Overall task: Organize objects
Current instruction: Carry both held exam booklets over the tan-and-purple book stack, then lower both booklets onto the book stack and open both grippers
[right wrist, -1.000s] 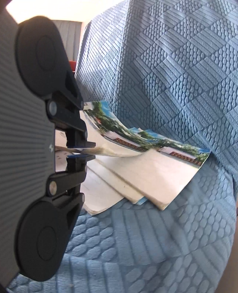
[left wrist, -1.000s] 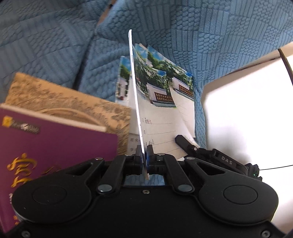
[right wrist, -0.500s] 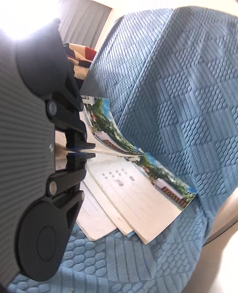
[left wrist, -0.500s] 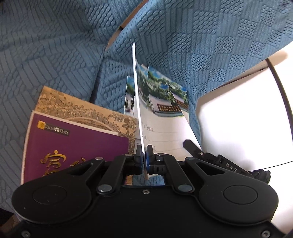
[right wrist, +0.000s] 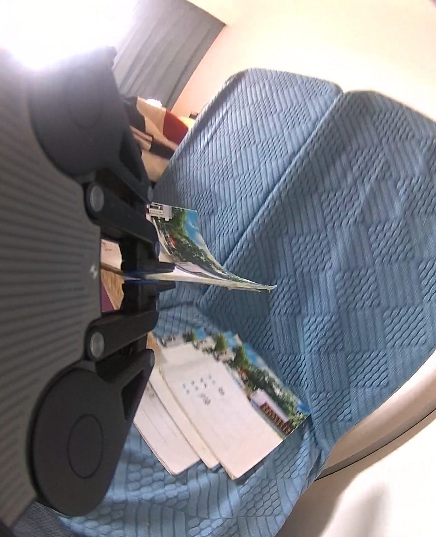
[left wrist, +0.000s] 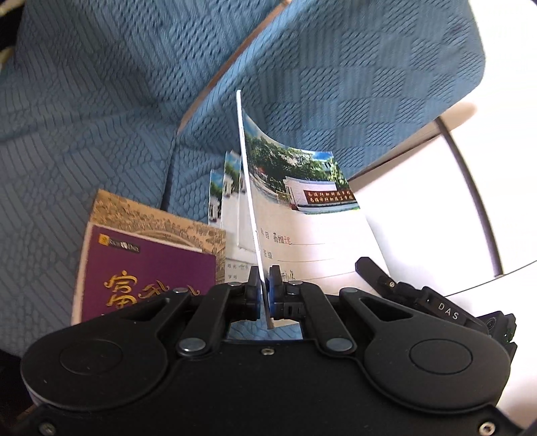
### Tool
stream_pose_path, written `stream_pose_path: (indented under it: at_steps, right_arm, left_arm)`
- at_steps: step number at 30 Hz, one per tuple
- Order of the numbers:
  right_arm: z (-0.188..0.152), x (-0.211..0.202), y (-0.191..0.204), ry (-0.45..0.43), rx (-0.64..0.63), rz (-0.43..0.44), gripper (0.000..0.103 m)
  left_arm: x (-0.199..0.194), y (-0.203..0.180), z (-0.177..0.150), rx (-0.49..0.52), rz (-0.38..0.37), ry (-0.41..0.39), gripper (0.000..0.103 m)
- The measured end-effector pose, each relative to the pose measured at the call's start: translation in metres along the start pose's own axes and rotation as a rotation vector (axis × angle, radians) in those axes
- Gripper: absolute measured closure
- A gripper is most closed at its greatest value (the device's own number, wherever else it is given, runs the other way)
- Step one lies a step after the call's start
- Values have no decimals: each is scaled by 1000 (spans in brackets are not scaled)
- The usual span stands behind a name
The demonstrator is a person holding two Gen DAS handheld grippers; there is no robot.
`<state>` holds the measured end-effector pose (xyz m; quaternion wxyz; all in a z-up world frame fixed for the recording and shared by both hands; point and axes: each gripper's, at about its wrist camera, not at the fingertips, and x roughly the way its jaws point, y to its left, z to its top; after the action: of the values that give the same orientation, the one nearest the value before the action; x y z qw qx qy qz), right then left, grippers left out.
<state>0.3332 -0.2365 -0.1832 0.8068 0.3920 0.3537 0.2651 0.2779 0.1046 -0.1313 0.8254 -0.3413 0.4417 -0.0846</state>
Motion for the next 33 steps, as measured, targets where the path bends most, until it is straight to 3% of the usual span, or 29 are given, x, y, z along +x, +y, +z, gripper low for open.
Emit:
stream_pose_path:
  at_steps: [7, 13, 19, 26, 33]
  right_arm:
    - [-29, -9, 35, -9, -21, 35, 97]
    - [-55, -13, 40, 9, -16, 31, 97]
    - [-85, -7, 30, 50, -18, -13, 97]
    - [-132, 12, 3, 112, -80, -138, 97]
    - [-142, 15, -22, 134, -5, -163, 97]
  left_arm:
    - [-48, 4, -2, 23, -6, -71, 100]
    - [-63, 28, -23, -4, 2, -71, 100]
    - [-58, 57, -46, -43, 27, -39, 100]
    - [-25, 94, -73, -92, 82, 35, 100]
    - [-21, 104, -80, -108, 97, 33, 100]
